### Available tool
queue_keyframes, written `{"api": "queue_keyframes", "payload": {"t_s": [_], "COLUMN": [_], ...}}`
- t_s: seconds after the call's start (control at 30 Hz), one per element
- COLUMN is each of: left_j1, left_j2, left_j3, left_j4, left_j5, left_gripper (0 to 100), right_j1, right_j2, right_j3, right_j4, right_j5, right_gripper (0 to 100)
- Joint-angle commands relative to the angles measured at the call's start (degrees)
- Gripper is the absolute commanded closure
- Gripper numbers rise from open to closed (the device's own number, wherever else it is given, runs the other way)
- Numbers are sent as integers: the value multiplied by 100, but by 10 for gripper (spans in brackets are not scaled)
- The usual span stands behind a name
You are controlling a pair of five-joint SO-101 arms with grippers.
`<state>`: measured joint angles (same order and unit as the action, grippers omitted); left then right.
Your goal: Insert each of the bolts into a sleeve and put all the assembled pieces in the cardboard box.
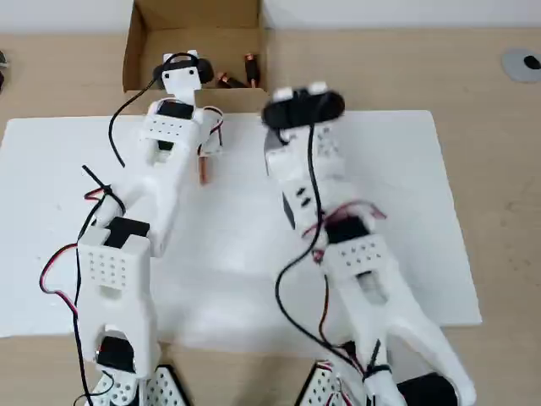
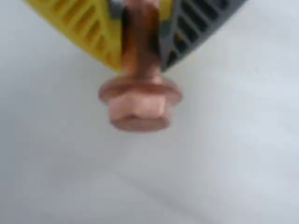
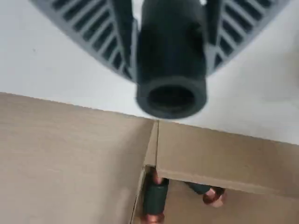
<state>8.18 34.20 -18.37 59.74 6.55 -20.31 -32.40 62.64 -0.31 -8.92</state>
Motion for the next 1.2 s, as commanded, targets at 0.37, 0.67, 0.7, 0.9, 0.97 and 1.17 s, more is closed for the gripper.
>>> {"api": "queue_keyframes", "payload": {"t_s": [0.37, 0.67, 0.7, 0.9, 0.97, 1.17], "left_j1": [-26, -290, -246, 123, 220, 378], "left_j2": [-418, -418, -418, -418, -418, -418], "left_j3": [-1354, -3059, -3253, -4457, -4800, -5336], "left_j4": [1099, 2611, 2778, 3560, 3736, 4070], "left_j5": [-290, -290, -290, -290, -334, -404], "left_gripper": [990, 989, 989, 989, 989, 990], "right_j1": [-936, -1147, -1138, -963, -989, -989], "right_j2": [1420, 3538, 3776, 4919, 5042, 5051], "right_j3": [2079, 1851, 1789, 1534, 1499, 1455], "right_j4": [-5160, -8053, -8378, -10048, -10075, -10075], "right_j5": [1099, 1829, 1829, 1829, 1829, 1802], "right_gripper": [988, 988, 988, 988, 988, 988]}}
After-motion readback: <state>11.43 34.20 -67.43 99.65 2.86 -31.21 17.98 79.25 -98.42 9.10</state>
